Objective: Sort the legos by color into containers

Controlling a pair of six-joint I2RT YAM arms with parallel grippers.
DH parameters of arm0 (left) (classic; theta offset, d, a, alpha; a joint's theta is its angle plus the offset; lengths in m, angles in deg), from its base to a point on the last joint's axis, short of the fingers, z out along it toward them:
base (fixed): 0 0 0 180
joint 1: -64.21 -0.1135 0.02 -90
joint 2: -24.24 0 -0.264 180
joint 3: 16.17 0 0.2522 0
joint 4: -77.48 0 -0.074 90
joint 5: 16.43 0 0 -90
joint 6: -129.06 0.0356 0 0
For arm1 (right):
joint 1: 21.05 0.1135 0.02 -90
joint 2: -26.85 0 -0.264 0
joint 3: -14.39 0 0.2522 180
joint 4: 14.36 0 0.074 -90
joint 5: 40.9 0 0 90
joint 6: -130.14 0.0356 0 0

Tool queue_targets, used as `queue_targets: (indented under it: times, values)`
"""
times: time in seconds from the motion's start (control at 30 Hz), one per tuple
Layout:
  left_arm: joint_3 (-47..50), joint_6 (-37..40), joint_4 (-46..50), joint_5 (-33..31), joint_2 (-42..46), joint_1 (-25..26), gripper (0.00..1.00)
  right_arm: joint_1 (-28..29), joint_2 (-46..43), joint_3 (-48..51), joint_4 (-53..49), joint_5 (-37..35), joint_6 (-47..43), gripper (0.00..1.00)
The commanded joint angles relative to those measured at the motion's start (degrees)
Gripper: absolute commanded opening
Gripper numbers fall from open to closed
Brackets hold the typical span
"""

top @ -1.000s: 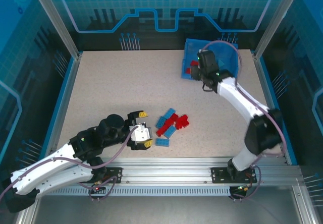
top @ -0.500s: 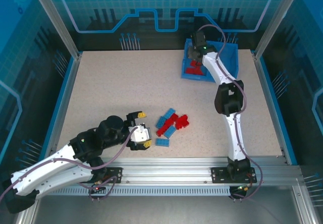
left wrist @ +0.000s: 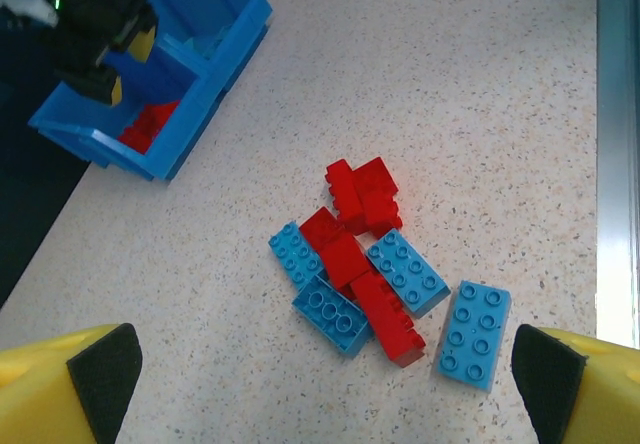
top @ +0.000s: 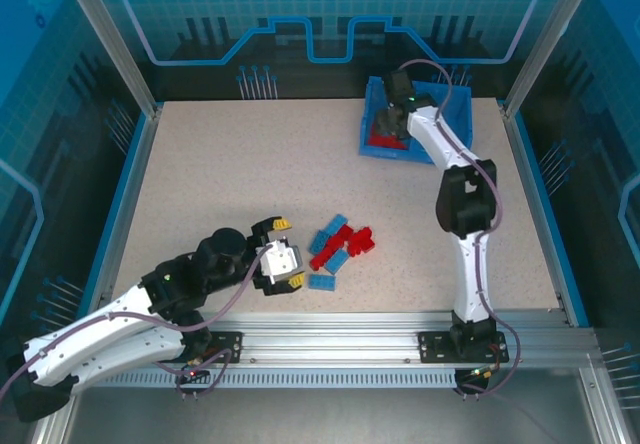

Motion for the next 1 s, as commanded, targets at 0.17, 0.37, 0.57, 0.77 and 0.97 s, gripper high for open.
queue_targets:
  times: [0.17, 0.37, 0.57, 0.77, 0.97]
  values:
    - [-6.1, -12.0, 1.9, -7.6, -5.4, -1.1, 0.99, 5.5, -32.6, 31.1, 7.7, 10.8, -2.3, 0.68]
    - [-11.4, -17.1, 6.7, -7.6, -9.6, -1.4, 0.99, 19.2, -51.7, 50.3, 9.0, 18.7, -5.7, 0.73]
    - [-11.6, -17.2, 6.6, -6.9, -8.4, -1.4, 0.99, 28.9, -55.7, 57.1, 2.8, 14.7, 4.5, 0.74]
    - [-10.1, -12.5, 8.7, 1.3, -5.3, -1.4, 0.99, 34.7, -54.9, 64.4, 5.0, 9.9, 19.5, 0.75]
    - [-9.8, -23.1, 3.2, -0.3, -8.1, -0.9, 0.99, 36.2, -58.9, 69.2, 4.0, 4.2, 26.5, 0.76]
